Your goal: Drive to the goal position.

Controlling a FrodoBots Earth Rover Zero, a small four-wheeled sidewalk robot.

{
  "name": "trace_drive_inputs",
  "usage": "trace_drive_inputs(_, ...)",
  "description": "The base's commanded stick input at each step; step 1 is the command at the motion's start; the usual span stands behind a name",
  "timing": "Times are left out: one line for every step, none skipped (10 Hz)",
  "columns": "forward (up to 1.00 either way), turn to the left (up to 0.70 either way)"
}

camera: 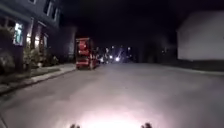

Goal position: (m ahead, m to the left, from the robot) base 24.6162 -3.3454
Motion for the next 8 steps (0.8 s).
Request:
trace_drive_inputs(0.70, 0.00)
trace_drive_inputs(0.70, 0.00)
trace_drive_inputs(0.70, 0.00)
trace_drive_inputs(0.70, 0.00)
trace_drive_inputs(0.70, 0.00)
trace_drive_inputs(0.70, 0.00)
trace_drive_inputs(0.70, 0.00)
trace_drive_inputs(0.70, 0.00)
